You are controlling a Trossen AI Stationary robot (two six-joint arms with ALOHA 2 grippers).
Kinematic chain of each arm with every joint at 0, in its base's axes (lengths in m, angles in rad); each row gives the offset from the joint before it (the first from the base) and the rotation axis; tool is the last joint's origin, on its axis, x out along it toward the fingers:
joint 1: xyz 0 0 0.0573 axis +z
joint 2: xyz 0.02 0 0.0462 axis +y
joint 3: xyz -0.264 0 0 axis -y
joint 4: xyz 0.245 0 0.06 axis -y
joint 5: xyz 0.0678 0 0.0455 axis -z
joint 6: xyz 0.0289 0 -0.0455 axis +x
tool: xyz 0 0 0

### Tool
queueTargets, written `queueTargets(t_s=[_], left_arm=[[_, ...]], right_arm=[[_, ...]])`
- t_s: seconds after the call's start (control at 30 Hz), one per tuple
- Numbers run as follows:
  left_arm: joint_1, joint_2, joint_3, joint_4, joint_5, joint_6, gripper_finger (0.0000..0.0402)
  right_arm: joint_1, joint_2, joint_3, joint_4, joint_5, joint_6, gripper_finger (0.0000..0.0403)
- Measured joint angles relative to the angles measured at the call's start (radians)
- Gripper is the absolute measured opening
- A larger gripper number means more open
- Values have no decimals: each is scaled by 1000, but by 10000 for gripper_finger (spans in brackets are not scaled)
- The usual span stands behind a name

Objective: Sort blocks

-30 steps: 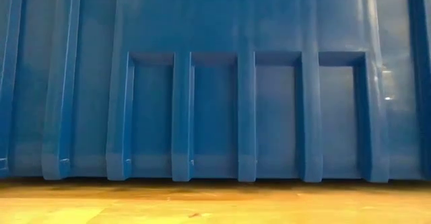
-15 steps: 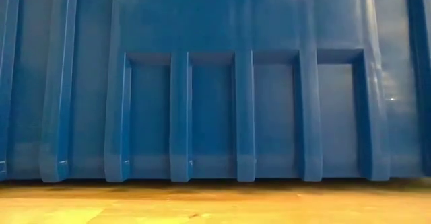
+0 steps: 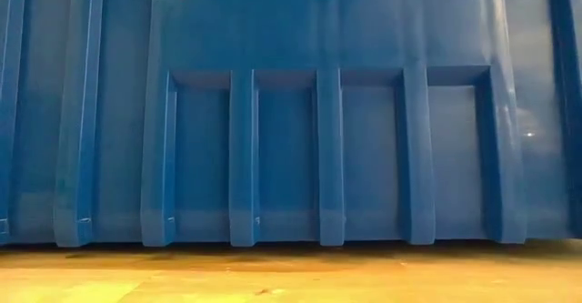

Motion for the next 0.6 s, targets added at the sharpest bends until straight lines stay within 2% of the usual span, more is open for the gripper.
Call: queueTargets(t_s=[0.1, 0.23, 0.37, 0.6], left_arm=[[0, -15, 0, 17, -1, 0, 202], [2, -47, 0, 87, -1, -1, 202], [1, -87, 2, 179, -7, -1, 202], [1, -136, 4, 317, -65, -1, 202]], right_arm=[[4, 2, 15, -12, -11, 29, 4], [-21, -11, 14, -9, -92, 115, 3], [-56, -110, -4, -52, -117, 223, 1], [-117, -316, 1, -94, -84, 277, 5]])
